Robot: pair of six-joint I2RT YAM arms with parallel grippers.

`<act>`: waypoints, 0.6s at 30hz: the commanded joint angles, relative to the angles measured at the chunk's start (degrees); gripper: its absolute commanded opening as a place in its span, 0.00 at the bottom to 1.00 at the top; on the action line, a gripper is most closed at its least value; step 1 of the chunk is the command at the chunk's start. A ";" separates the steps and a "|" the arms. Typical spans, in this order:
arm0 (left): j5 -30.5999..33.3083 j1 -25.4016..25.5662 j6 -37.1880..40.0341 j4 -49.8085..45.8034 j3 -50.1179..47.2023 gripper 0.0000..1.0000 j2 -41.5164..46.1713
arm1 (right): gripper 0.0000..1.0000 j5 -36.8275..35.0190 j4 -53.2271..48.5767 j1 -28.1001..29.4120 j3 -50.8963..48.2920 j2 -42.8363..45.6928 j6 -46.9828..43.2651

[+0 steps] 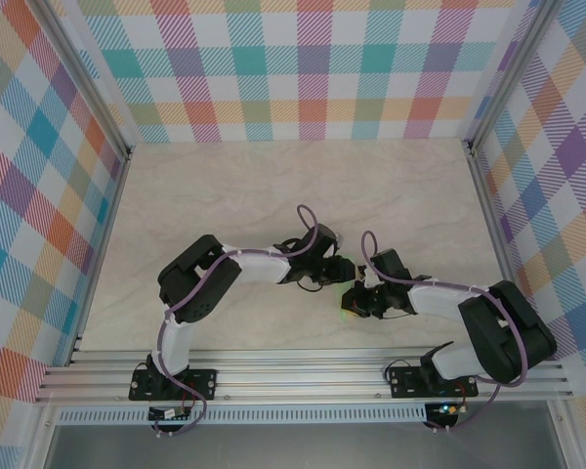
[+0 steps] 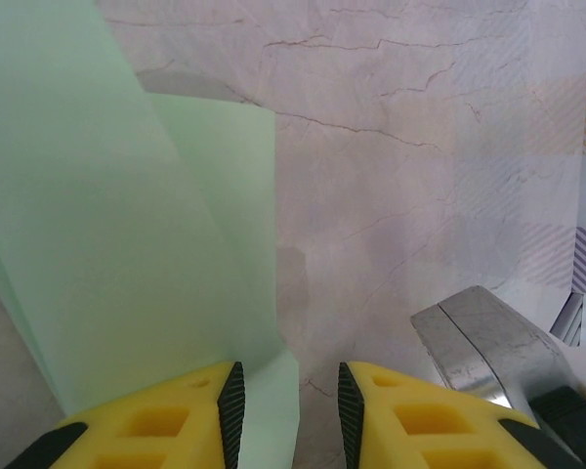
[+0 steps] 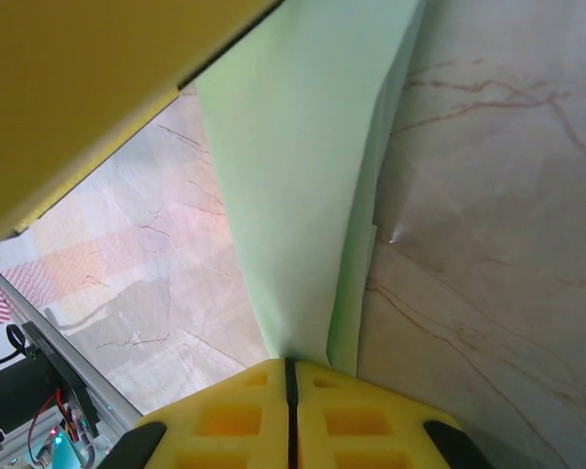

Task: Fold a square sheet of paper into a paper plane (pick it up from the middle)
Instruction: Fold the wing for the fifth time at the center of the table.

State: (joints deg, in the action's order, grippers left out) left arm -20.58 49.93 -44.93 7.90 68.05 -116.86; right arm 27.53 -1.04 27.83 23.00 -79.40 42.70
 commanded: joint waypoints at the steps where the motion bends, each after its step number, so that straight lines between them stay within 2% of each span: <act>1: -1.17 -1.61 2.66 2.72 1.02 0.35 -1.72 | 0.08 -3.79 -9.04 0.46 -2.34 -1.19 -1.84; 12: -5.74 -5.14 6.15 6.88 3.88 0.38 -5.47 | 0.08 -3.13 -9.81 0.51 -2.88 -0.90 -1.09; 18: -6.65 -7.25 8.59 4.37 7.42 0.38 -7.89 | 0.08 -3.53 -11.41 0.46 -3.39 1.27 -0.60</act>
State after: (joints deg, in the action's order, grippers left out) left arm -29.15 45.50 -39.57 11.81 73.34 -122.34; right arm 26.76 -1.96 27.86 22.61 -78.11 42.41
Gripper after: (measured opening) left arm 0.382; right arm 0.079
